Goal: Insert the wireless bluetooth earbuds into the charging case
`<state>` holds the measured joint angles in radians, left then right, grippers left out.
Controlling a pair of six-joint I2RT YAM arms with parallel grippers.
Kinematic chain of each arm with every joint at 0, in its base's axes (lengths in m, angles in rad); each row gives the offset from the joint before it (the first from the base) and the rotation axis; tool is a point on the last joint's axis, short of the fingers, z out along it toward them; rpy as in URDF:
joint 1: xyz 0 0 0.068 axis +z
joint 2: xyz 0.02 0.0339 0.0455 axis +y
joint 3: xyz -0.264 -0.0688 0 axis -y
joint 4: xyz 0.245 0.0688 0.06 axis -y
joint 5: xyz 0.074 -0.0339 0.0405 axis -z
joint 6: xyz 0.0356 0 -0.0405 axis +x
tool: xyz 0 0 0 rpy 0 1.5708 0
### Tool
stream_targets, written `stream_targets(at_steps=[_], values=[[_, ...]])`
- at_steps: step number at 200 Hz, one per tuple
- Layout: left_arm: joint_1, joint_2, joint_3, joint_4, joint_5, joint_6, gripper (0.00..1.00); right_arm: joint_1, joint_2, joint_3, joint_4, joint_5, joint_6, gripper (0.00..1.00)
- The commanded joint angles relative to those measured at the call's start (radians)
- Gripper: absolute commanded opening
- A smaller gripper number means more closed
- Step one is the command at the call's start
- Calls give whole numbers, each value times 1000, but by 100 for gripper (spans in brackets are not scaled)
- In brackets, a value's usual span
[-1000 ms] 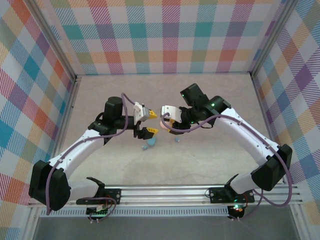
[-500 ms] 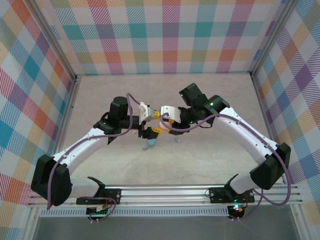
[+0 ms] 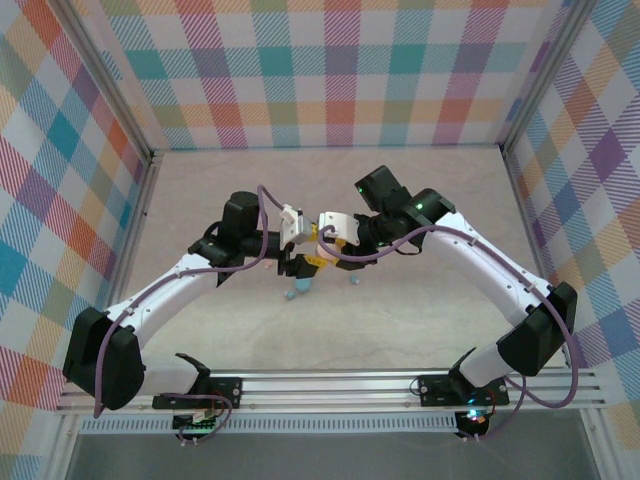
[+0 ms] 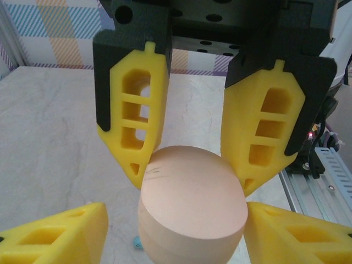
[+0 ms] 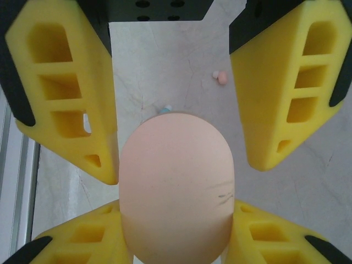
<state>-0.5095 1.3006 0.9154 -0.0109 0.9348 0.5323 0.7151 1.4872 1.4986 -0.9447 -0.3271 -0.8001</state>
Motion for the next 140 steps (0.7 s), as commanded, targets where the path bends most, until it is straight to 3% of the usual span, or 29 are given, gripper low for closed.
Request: stream_targets(at_steps=[1,41,118,140], values=[[-12,1,26,-25,41,36,67,5,5,32,-19,-39,-24,24],[-11,-13,19,-27,44,45,68,6,10,40,-28,-50,-28,23],[-11,4,41,-45,80,49,56,6,19,53,-40,-65,-30,23],[-11,2,42,-42,82,47,57,6,24,51,-42,-64,-30,23]])
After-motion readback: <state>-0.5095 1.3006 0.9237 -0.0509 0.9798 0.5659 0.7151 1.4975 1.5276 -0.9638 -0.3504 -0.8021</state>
